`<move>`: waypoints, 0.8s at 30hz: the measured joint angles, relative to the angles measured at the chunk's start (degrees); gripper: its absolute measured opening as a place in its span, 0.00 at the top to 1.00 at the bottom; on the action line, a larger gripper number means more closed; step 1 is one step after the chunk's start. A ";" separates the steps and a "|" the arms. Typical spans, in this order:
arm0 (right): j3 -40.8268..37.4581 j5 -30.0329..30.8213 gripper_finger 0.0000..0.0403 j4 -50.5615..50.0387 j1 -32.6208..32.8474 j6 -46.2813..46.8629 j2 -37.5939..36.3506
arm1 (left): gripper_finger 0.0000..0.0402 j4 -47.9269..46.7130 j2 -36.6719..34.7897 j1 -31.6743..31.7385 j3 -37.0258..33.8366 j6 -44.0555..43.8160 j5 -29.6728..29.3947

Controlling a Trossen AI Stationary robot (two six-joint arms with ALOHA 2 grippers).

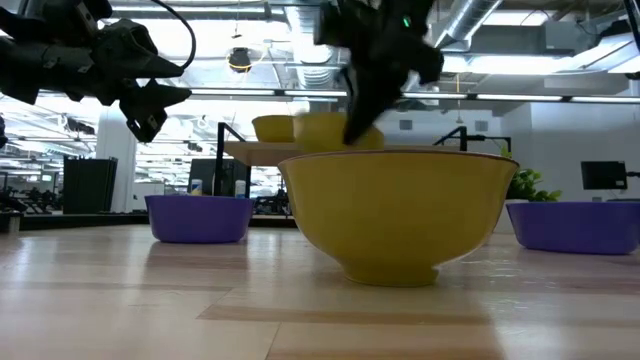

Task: Pick & Place Mini bowls
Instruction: Stack the top yellow bowl on the yellow bowl on the shelf

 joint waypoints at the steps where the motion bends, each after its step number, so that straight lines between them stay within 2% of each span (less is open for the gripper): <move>1: 1.49 0.00 1.00 -0.85 0.00 -0.56 0.00 | 0.64 0.00 0.00 0.00 0.00 0.00 -0.01; 8: 12.31 0.05 1.00 -7.38 0.54 -2.88 0.00 | 0.64 0.00 0.00 -0.01 0.00 0.00 0.01; 15: 19.12 0.45 1.00 -7.49 1.53 -8.85 0.00 | 0.64 0.00 0.00 -0.02 0.00 -0.02 0.01; 24: 22.38 11.22 1.00 -3.28 0.92 -17.21 0.00 | 0.64 0.00 0.02 0.00 0.00 0.00 0.01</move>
